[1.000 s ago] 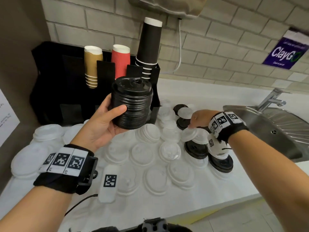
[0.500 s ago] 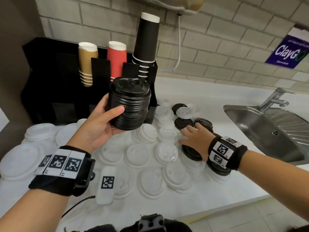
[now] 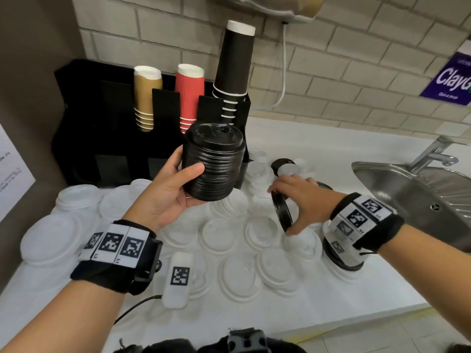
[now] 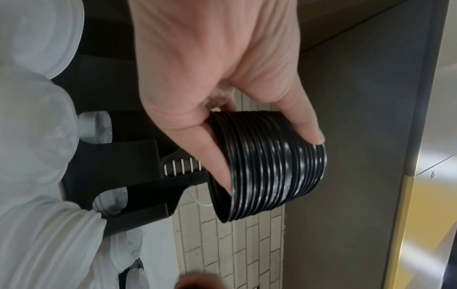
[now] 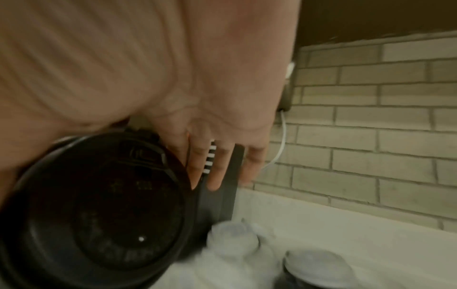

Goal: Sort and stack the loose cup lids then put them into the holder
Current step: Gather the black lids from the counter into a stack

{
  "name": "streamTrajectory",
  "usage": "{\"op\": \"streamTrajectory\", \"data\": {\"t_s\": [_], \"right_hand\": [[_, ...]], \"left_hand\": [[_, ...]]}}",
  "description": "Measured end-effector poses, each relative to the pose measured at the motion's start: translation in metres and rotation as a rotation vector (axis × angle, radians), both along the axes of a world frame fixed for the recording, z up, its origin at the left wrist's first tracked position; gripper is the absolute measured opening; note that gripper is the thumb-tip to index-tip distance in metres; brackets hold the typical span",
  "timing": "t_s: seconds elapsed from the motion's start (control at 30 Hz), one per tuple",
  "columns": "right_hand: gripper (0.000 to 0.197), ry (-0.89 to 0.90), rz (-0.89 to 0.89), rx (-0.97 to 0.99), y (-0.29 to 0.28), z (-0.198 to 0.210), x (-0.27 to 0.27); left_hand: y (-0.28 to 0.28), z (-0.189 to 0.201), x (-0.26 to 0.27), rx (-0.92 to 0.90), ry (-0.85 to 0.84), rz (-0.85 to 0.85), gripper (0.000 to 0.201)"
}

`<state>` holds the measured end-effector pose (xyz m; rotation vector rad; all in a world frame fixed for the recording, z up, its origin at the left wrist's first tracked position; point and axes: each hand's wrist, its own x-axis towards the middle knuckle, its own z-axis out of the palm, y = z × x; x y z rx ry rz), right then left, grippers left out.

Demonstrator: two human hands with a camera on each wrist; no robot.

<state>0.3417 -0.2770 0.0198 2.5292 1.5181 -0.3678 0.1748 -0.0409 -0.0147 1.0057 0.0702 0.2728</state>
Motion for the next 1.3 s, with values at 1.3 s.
{"op": "streamTrajectory", "data": {"t_s": [1.3], "right_hand": [[0.049,0.413,-0.239,0.776,0.002,0.072,-0.024]], "left_hand": [[-0.033,-0.009,0.016,-0.003,0.043,-0.042,0.058]]}}
